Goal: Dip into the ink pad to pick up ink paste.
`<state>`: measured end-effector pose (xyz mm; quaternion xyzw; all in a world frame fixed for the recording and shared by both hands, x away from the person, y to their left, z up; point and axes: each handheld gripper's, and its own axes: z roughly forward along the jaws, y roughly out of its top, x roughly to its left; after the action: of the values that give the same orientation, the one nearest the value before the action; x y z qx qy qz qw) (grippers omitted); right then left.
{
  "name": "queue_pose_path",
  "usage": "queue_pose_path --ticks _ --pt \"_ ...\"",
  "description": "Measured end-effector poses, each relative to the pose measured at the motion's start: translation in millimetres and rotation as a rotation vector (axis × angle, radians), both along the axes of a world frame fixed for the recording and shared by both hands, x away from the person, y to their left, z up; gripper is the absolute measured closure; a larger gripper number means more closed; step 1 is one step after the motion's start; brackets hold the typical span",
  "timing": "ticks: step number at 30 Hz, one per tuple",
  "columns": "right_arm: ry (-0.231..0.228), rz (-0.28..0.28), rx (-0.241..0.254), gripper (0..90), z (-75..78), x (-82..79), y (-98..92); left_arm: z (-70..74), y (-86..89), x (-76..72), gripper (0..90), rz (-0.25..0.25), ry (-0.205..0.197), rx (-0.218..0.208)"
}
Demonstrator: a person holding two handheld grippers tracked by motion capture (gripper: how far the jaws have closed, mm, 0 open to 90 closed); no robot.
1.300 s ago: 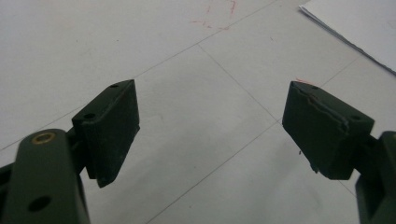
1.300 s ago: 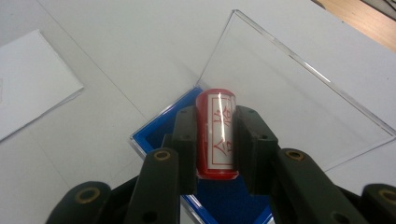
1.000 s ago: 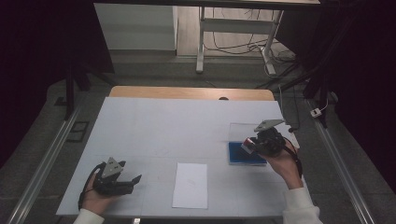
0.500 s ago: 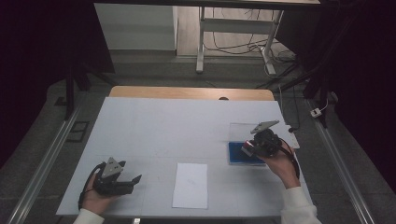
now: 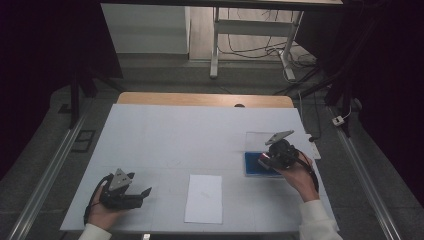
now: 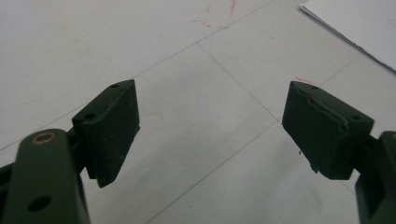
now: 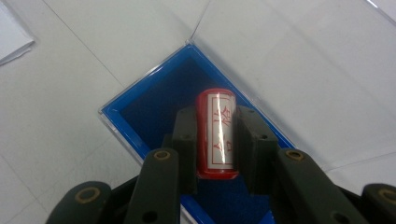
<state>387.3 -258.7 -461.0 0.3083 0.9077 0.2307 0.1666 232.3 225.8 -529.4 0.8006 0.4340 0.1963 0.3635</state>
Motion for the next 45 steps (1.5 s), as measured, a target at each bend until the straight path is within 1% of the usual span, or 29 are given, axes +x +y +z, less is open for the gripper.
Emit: queue_pose_path --ticks 8,15,20,23,26,29,33,35,45 --pt "0.012 -0.009 0.012 70.0 -0.6 1.2 -2.1 0.0 -0.1 -0.1 19.3 -0.001 0.000 0.001" --pt "0.017 -0.016 -0.007 70.2 -0.5 1.1 0.1 -0.2 -0.6 0.0 19.3 -0.003 0.001 0.004" --pt "0.031 -0.019 -0.003 70.3 -1.7 3.2 -0.5 -0.1 -0.5 -0.1 19.3 -0.002 0.002 0.007" --pt "0.042 -0.029 -0.017 70.3 -2.2 4.0 1.5 -0.2 -0.9 -0.3 19.3 -0.003 0.001 0.008" --pt "0.039 -0.027 -0.019 70.4 -3.1 4.2 1.5 -0.3 -1.1 -0.3 19.2 -0.003 0.002 0.011" --pt "0.040 -0.033 0.004 70.5 -4.7 4.2 -0.5 -0.5 -1.5 -0.2 19.2 -0.005 0.002 0.012" --pt "0.036 -0.036 -0.015 70.5 -4.6 3.7 2.0 -0.5 -1.7 -0.3 19.2 -0.003 0.002 0.013" --pt "0.041 -0.037 -0.010 70.5 -4.8 3.9 1.2 -0.4 -1.9 -0.1 19.2 -0.003 0.002 0.013" --pt "0.031 -0.035 0.005 70.5 -6.6 3.0 -0.2 -0.1 -2.1 -0.4 19.2 -0.004 0.000 0.015"
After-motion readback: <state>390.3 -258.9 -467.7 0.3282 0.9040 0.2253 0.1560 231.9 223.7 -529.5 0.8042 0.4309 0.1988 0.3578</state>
